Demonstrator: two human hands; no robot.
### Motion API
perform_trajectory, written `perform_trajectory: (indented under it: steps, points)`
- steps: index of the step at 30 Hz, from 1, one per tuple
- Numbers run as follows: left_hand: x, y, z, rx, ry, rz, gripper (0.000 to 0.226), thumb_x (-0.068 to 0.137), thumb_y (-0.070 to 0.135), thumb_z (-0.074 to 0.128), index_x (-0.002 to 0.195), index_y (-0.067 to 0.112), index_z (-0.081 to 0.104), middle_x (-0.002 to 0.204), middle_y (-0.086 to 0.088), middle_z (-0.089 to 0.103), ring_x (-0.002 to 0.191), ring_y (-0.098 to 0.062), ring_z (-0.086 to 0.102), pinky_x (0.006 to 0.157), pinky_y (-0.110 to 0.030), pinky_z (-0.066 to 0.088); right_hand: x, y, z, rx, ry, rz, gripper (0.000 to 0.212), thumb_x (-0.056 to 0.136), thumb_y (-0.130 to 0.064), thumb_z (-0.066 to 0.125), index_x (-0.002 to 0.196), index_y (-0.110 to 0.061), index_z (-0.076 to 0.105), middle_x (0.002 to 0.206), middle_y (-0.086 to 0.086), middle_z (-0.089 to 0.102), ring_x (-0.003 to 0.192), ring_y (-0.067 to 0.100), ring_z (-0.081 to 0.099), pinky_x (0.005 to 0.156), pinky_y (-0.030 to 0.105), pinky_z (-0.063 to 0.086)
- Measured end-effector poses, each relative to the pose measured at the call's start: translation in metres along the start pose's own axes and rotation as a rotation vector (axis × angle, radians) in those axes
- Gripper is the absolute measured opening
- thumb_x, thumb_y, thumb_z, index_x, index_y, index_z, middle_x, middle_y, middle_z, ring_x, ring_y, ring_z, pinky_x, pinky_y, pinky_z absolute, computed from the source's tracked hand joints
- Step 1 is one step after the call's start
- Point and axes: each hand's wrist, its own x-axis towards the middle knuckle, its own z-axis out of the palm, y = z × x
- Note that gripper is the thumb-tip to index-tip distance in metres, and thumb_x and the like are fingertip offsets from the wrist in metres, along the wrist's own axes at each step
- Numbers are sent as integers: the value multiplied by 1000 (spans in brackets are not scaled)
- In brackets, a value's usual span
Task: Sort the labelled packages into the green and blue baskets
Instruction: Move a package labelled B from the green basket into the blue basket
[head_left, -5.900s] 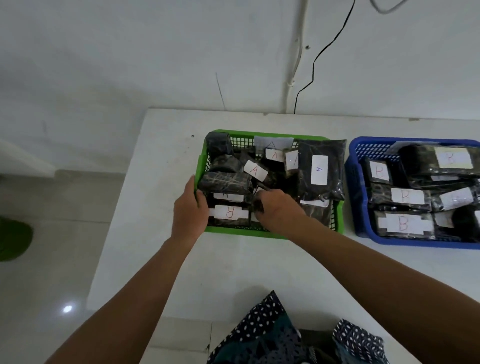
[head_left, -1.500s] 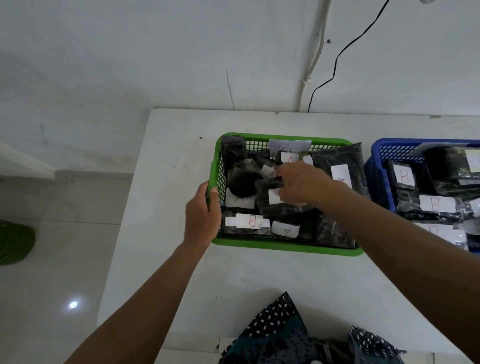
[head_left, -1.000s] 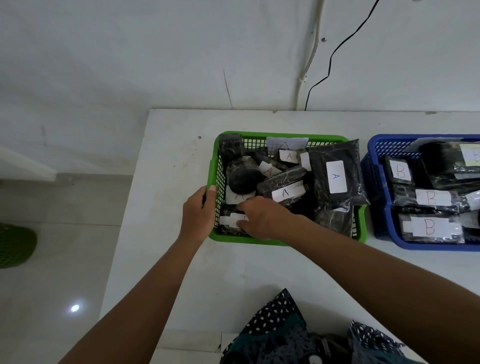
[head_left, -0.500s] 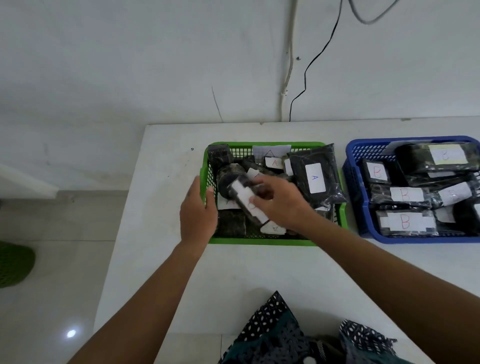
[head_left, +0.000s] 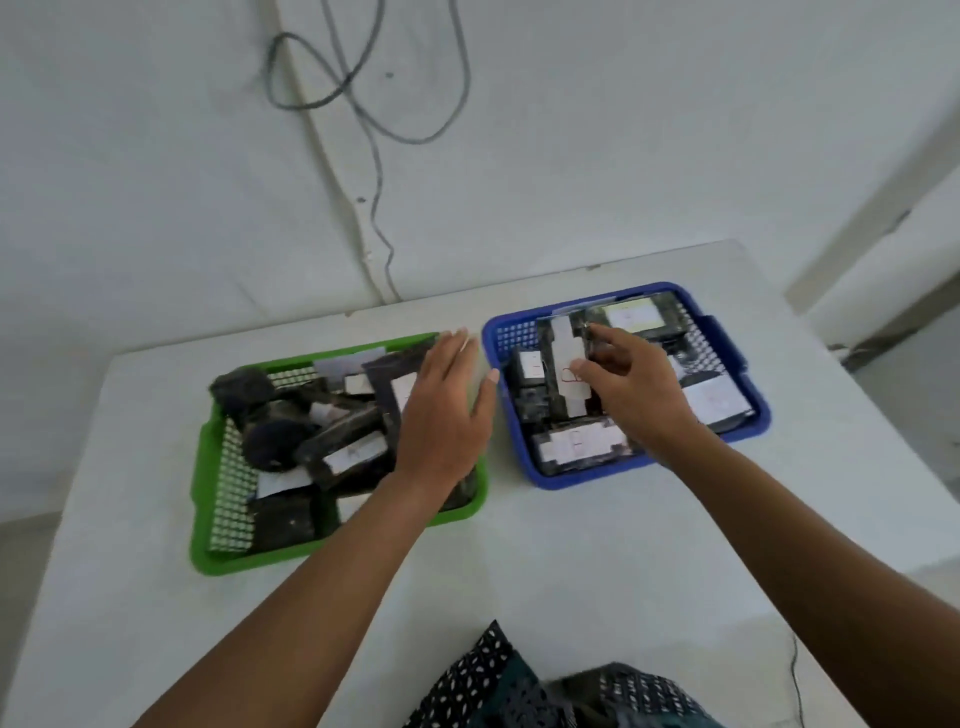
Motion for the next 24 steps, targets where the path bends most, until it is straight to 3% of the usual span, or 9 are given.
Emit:
perform_trajectory:
  steps: [3,7,11,15,20,24]
  points:
    - [3,39,43,-3,-57,1,50,102,29,52,146,6,46,155,-6,41,147,-18,30,121,-31,23,2,25,-53,47,65,83,40,91,-18,72,129,-22,63,92,-8,76,79,7,74,62,24,60]
    - [2,60,92,64,-116,-102,54,103,34,46,151,8,39,160,-3,33,150,-17,21,121,-30,20,15,55,-104,55,76,163,44,91,-17,71,133,-24,60,100,-2,75,86,15,74,75,42,63]
    - [-1,56,119,133,-115,-242,58,104,37,40,155,11,29,165,-2,20,153,-18,11,123,-39,20,33,72,-126,46,31,171,45,91,-16,70,135,-23,59,102,-4,75,87,13,74,77,39,63]
    - [7,48,126,126,-63,-415,60,105,38,35,157,12,21,166,-4,16,153,-18,9,121,-35,14,62,71,-123,-88,-89,84,43,93,-18,69,134,-26,60,102,-8,71,92,11,69,77,32,61]
    - [27,44,126,56,10,-620,58,106,33,33,157,10,19,162,-10,25,149,-28,25,120,-46,27,109,39,-87,-268,-411,-96,43,95,-16,64,137,-26,60,105,-4,72,82,16,70,61,27,60]
    - [36,34,126,-19,30,-759,49,107,27,35,152,7,35,144,-17,51,132,-34,48,109,-43,40,140,18,-49,-480,-571,-223,31,92,-20,68,123,-21,63,115,1,67,100,19,64,85,31,55]
